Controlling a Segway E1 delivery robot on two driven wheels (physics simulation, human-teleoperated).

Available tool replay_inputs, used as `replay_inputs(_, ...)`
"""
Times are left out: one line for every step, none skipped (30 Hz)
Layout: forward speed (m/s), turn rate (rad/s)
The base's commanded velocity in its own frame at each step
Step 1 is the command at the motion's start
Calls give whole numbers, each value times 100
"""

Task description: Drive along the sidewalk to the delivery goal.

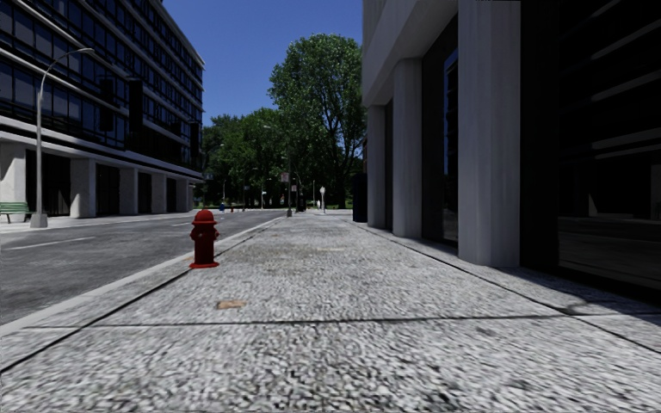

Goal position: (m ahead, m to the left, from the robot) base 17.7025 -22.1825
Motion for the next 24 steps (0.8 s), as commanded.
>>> replay_inputs(200, 0)
replay_inputs(200, 0)
replay_inputs(200, 0)
replay_inputs(200, 0)
replay_inputs(200, 0)
replay_inputs(200, 0)
replay_inputs(200, 0)
replay_inputs(200, 0)
replay_inputs(200, 0)
replay_inputs(200, 0)
replay_inputs(200, 0)
replay_inputs(200, 0)
replay_inputs(200, 0)
replay_inputs(200, 0)
replay_inputs(200, 0)
replay_inputs(200, 0)
replay_inputs(200, 0)
replay_inputs(200, 0)
replay_inputs(200, 0)
replay_inputs(200, 0)
replay_inputs(200, 0)
replay_inputs(200, 0)
replay_inputs(200, 0)
replay_inputs(200, 0)
